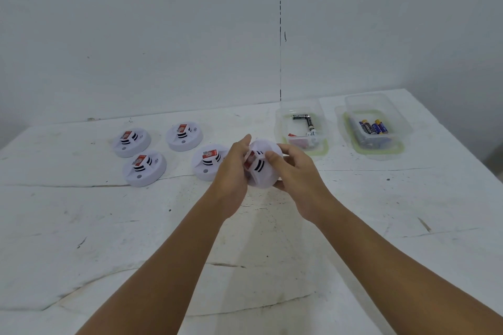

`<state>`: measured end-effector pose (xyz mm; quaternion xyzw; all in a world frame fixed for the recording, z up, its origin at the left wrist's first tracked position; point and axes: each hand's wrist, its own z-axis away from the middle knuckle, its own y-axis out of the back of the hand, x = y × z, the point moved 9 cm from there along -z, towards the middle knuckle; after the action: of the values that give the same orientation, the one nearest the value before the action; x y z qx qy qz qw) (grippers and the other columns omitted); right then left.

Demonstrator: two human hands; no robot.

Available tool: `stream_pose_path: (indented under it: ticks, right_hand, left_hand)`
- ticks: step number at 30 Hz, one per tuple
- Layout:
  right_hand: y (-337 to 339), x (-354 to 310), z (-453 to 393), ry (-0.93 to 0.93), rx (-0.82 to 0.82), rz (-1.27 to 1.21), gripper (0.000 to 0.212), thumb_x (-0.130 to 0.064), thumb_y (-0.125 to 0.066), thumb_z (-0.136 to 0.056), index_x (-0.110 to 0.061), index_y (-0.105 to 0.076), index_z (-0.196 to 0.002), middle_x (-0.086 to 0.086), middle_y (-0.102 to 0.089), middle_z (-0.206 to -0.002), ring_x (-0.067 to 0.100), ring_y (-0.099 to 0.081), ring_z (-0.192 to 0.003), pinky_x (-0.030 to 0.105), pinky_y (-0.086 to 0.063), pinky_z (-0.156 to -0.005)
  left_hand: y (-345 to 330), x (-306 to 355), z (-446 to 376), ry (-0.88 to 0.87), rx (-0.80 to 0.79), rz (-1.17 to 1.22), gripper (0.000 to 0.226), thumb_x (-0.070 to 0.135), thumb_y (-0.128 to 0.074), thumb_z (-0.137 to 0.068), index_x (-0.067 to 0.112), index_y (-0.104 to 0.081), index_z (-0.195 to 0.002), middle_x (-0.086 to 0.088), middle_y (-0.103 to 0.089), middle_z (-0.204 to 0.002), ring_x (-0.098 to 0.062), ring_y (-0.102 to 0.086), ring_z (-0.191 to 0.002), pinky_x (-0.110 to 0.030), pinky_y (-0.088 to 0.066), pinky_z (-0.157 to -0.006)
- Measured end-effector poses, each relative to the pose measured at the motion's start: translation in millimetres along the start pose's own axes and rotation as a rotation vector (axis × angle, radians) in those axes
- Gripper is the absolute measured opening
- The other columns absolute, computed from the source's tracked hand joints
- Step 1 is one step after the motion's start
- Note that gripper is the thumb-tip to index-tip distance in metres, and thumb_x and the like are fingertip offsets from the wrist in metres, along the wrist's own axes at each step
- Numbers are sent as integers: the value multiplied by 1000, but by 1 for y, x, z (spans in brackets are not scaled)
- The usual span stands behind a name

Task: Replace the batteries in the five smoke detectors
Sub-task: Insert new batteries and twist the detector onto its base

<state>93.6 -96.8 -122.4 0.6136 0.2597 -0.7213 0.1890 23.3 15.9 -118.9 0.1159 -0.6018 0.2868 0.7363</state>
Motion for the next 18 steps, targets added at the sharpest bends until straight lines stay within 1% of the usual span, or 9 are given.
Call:
stream_pose_path:
  ticks: [2, 3, 4, 5, 7, 9, 13, 16, 18]
  right_hand:
    - [6, 3, -1, -26, 36, -19, 22, -30, -64, -102, -22, -68, -123, 4, -76, -111, 19, -75, -102, 45, -63, -92]
    - [8, 5, -1, -40, 47, -28, 21, -29, -63, -103, -22, -68, -122, 5, -75, -112, 21, -74, -104, 45, -63, -92]
    - [10, 7, -2, -54, 52, -36, 20, -27, -62, -103, -23, -69, -121, 5, -75, -113, 23, -74, -106, 46, -62, -93]
    - [12, 8, -2, -65, 56, -39, 19, -27, -61, -102, -24, -70, -119, 6, -75, -114, 24, -73, -107, 48, -62, -94]
    - [14, 11, -3, -83, 66, -37, 18, -25, -60, -103, -25, -71, -117, 6, -76, -113, 25, -73, -108, 49, -61, -95]
    - [16, 14, -3, -93, 74, -42, 18, -25, -60, -103, -24, -70, -117, 6, -77, -111, 23, -73, -102, 48, -60, -93]
    - [19, 16, -5, -91, 88, -18, 12, -31, -62, -101, -24, -64, -111, 6, -76, -108, 22, -71, -96, 52, -56, -97]
    - [22, 16, -8, -85, 130, -38, 17, -36, -64, -101, -24, -61, -112, 5, -74, -110, 27, -71, -105, 53, -55, -99]
    - [26, 17, -9, -93, 168, -96, 24, -38, -66, -100, -23, -57, -117, 4, -74, -110, 27, -72, -104, 52, -56, -97]
  left_hand:
    - [8, 3, 0, -15, 64, -47, 26, 30, -45, -108, 27, -66, -124, 6, -77, -112, -4, -67, -104, -22, -49, -85]
    - [12, 3, -1, -29, 75, -94, 31, 32, -47, -106, 29, -61, -133, 2, -70, -128, -9, -62, -117, -28, -47, -99]
    - [15, 2, -2, -35, 81, -136, 36, 33, -49, -103, 32, -58, -137, -1, -64, -137, -14, -58, -126, -35, -44, -109]
    - [17, 2, -2, -43, 88, -167, 38, 33, -51, -100, 33, -58, -138, -2, -62, -140, -18, -57, -130, -40, -43, -114]
    - [24, 0, -4, -45, 98, -199, 35, 25, -53, -102, 28, -60, -136, -4, -64, -138, -21, -60, -127, -41, -47, -112]
    - [27, 0, -7, -32, 83, -235, 30, 19, -52, -105, 23, -64, -132, -6, -67, -131, -23, -64, -123, -37, -53, -105]
    - [28, 1, -12, 21, 30, -318, 23, 18, -54, -106, 19, -71, -122, -7, -74, -119, -26, -69, -113, -34, -59, -93]
    - [28, 0, -12, 59, -18, -261, 22, 16, -57, -106, 13, -73, -121, -9, -77, -116, -30, -72, -108, -41, -59, -98]
    - [29, -3, -12, 76, -39, -186, 23, 13, -58, -105, 8, -71, -124, -13, -77, -118, -33, -72, -108, -43, -59, -99]
